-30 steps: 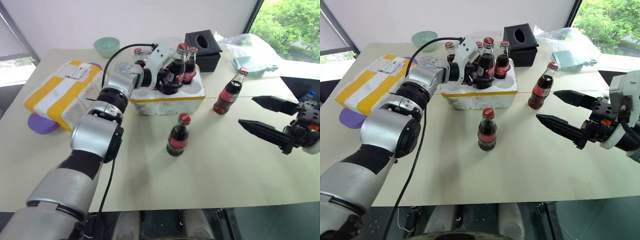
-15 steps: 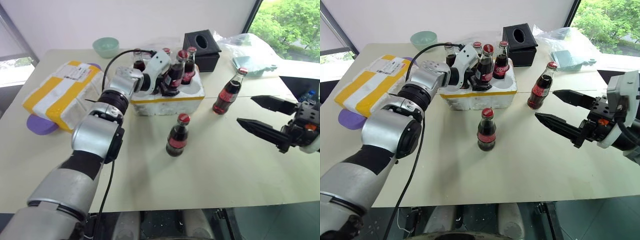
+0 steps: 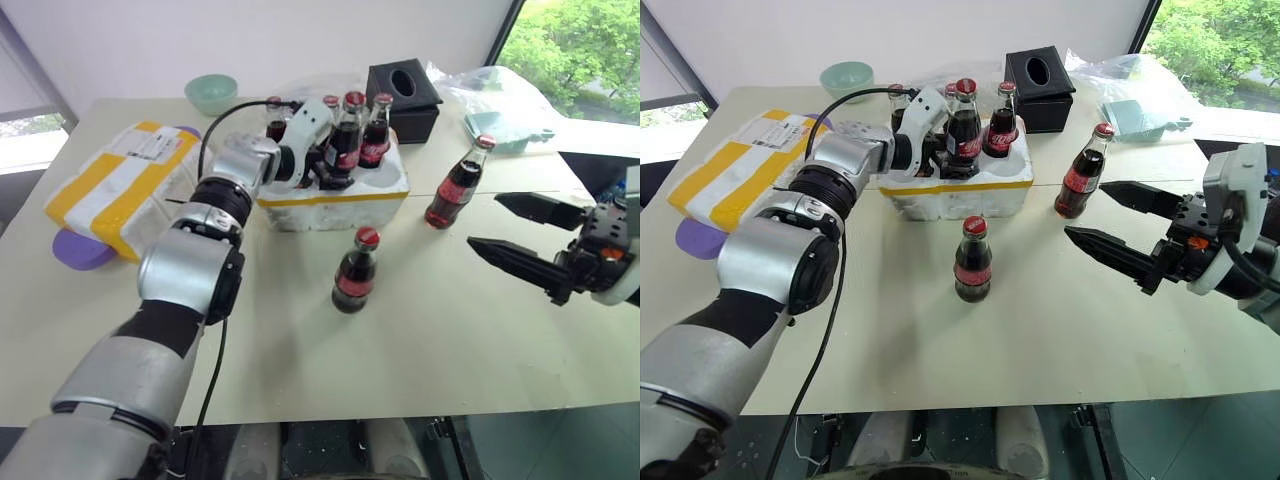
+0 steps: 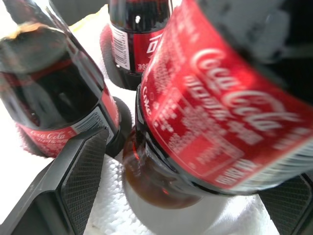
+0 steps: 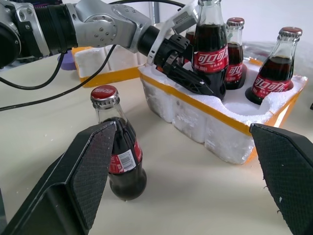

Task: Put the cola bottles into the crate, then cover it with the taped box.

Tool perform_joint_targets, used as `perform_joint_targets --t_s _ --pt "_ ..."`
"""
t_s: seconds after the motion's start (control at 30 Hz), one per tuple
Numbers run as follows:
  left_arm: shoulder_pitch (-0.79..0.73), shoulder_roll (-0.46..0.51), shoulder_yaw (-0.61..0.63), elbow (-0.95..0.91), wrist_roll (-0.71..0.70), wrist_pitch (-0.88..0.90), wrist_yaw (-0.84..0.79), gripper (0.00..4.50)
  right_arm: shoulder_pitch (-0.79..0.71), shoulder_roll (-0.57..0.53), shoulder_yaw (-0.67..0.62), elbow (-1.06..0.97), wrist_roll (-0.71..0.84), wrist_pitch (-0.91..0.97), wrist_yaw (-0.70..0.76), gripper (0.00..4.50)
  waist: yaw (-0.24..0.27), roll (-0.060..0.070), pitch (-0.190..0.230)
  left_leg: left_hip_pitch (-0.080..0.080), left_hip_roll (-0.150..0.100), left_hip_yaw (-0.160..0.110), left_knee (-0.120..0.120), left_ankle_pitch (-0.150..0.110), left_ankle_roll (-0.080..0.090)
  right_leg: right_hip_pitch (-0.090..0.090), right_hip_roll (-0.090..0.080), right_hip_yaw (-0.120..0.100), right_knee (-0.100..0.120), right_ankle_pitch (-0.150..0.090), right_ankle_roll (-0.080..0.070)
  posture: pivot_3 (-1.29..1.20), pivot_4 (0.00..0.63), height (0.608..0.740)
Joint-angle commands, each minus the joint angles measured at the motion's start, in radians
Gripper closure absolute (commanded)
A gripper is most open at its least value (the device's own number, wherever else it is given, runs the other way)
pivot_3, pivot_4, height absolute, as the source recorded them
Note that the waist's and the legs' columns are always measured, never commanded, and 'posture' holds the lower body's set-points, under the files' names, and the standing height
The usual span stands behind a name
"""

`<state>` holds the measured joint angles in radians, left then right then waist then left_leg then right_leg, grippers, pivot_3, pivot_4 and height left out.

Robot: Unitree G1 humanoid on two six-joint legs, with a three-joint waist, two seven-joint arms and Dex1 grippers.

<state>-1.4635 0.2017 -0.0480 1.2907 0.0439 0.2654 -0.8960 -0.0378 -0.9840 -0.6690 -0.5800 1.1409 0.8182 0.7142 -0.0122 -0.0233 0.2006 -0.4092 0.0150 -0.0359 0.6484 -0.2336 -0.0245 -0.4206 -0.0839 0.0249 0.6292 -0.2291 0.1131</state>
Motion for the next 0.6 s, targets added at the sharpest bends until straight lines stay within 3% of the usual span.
perform_joint_targets --t_s 0.03,0.6 --pt "-0.07 0.025 0.047 -0.028 -0.037 0.034 -0.002 0.05 -0.004 0.0 -0.009 -0.01 0.0 -0.017 -0.001 0.0 0.0 0.0 0.0 0.0 0.0 0.0 0.0 0.0 0.0 0.0 0.0 0.0 0.0 0.0 0.0 0.0 0.15 0.739" --pt "-0.068 0.048 0.022 -0.039 0.006 -0.035 -0.063 0.05 -0.004 0.011 0.015 -0.008 -0.009 -0.026 -0.001 0.0 0.001 0.0 0.0 0.0 0.0 0.0 0.0 0.0 0.0 0.0 0.0 0.0 0.0 0.0 0.0 0.0 0.15 0.739"
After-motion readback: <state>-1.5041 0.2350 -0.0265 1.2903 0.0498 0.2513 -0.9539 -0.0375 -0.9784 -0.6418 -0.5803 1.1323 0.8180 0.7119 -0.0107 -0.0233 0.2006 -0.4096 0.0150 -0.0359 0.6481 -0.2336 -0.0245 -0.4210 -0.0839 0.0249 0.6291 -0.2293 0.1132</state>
